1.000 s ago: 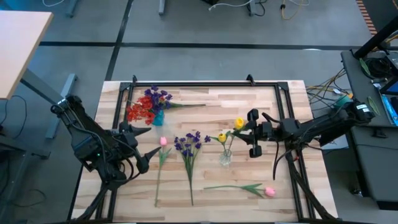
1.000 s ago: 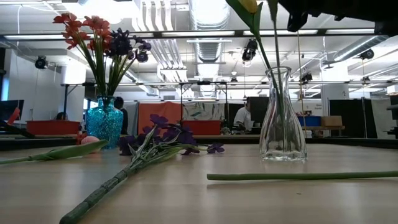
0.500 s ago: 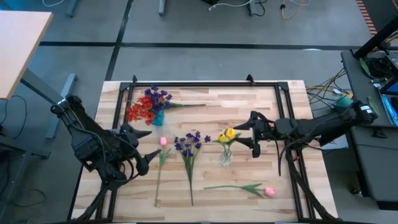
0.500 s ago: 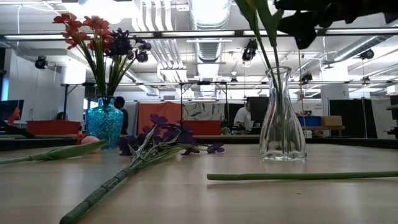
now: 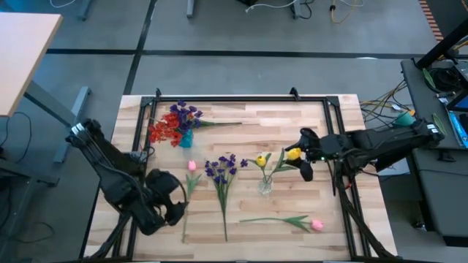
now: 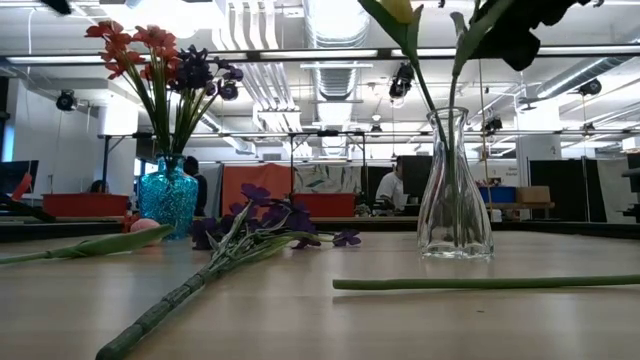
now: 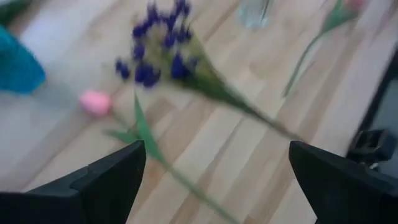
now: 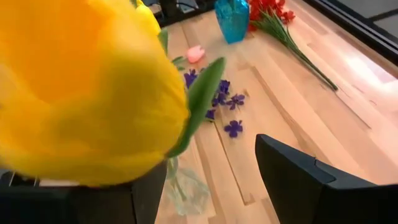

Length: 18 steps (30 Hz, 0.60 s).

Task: Sort flowers into vase by color
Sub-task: Put the yellow tulip into the transparent vase

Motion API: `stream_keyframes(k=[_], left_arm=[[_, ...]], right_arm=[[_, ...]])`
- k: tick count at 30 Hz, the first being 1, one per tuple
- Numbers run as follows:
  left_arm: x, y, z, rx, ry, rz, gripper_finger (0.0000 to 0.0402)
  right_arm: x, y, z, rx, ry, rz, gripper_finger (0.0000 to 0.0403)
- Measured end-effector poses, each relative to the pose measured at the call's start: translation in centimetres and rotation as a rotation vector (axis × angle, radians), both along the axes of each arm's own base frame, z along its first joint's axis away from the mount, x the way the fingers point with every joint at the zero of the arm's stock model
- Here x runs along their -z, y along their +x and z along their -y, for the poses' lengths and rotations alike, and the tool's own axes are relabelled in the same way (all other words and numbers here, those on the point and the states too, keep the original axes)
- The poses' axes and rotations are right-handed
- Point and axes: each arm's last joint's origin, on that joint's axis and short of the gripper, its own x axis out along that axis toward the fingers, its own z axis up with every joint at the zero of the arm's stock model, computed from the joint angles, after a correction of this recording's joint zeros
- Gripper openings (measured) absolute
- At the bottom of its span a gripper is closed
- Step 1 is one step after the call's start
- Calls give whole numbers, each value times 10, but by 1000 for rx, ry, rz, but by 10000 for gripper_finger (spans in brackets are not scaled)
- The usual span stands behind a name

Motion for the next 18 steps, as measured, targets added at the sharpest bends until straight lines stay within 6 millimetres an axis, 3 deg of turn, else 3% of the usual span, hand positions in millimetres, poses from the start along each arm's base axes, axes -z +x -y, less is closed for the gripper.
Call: stream_keyframes(k=[11, 18], left_arm=[[38, 16, 25, -10, -49, -226, 378], [56, 23, 35, -27, -45, -308, 378]], right_arm=[[-21, -7, 1, 22, 37, -40, 231], [-36, -22, 4, 110, 131, -155, 229]])
